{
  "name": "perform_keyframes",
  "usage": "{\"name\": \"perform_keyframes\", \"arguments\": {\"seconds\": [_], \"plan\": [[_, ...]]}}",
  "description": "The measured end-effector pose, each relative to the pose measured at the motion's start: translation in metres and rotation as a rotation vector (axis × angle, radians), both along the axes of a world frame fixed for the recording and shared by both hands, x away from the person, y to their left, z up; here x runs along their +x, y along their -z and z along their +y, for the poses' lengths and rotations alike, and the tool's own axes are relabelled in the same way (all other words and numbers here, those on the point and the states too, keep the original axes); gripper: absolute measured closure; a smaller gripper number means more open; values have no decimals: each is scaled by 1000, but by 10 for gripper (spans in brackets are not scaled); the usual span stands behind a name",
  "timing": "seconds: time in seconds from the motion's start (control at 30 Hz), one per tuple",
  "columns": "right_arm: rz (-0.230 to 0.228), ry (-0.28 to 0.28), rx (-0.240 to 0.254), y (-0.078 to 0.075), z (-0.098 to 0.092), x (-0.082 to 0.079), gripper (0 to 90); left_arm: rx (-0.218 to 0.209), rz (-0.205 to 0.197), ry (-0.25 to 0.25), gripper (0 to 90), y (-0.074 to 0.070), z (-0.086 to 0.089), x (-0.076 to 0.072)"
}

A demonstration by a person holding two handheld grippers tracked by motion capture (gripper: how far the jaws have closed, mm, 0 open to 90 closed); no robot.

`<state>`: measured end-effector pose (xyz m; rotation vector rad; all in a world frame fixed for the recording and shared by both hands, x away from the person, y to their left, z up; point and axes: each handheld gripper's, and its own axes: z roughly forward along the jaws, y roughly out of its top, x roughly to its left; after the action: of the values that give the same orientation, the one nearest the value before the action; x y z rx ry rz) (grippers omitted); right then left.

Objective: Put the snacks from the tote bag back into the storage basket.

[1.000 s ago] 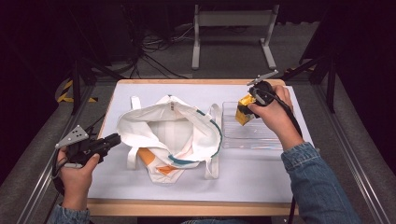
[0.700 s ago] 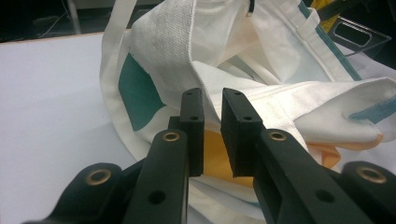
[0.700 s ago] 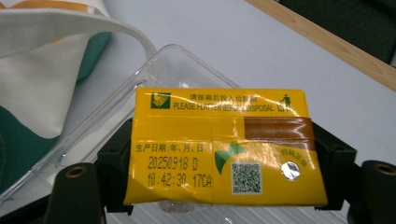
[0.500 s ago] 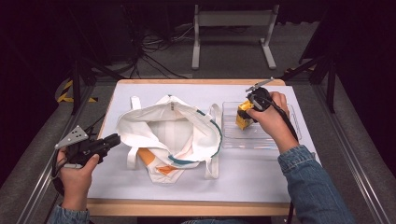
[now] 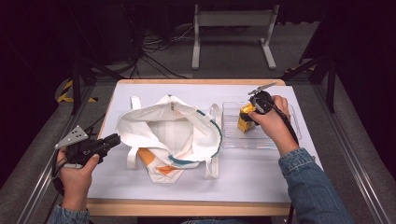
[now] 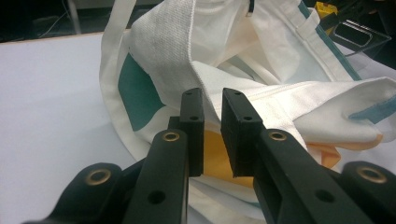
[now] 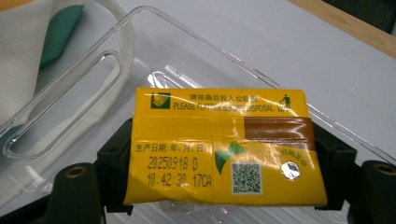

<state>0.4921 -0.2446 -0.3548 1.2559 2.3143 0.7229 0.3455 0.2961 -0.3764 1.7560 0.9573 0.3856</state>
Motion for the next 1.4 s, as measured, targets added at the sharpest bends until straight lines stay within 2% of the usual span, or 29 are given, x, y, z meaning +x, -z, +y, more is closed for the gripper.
{"name": "perform_keyframes", "arguments": {"seconds": [0.47, 0.63, 0.83, 1.0, 1.13, 1.23, 1.3, 1.33, 1.4], "plan": [[-5, 23, 22, 4, -6, -4, 265, -4, 1, -1, 789, 0, -1, 0], [-11, 13, 10, 4, -4, -4, 205, -3, 1, 1, 789, 1, -1, 0], [-44, 9, 33, -1, -7, -7, 176, 0, 3, 1, 789, 1, -1, 0], [-92, 0, 44, -15, -11, -17, 173, -3, 2, 3, 788, 1, -1, 1], [-128, -8, 38, -32, -17, -30, 258, -1, 3, 8, 788, 1, -2, 3], [-139, -40, 46, -43, -21, -41, 392, 3, 3, 11, 788, 1, -3, 5], [-142, -65, 50, -47, -23, -47, 517, 0, 5, 10, 788, 1, -3, 5], [-143, -81, 55, -49, -23, -51, 536, 2, 3, 11, 788, 1, -4, 5], [-128, -110, 55, -52, -25, -57, 653, 2, 2, 12, 788, 0, -4, 5]]}}
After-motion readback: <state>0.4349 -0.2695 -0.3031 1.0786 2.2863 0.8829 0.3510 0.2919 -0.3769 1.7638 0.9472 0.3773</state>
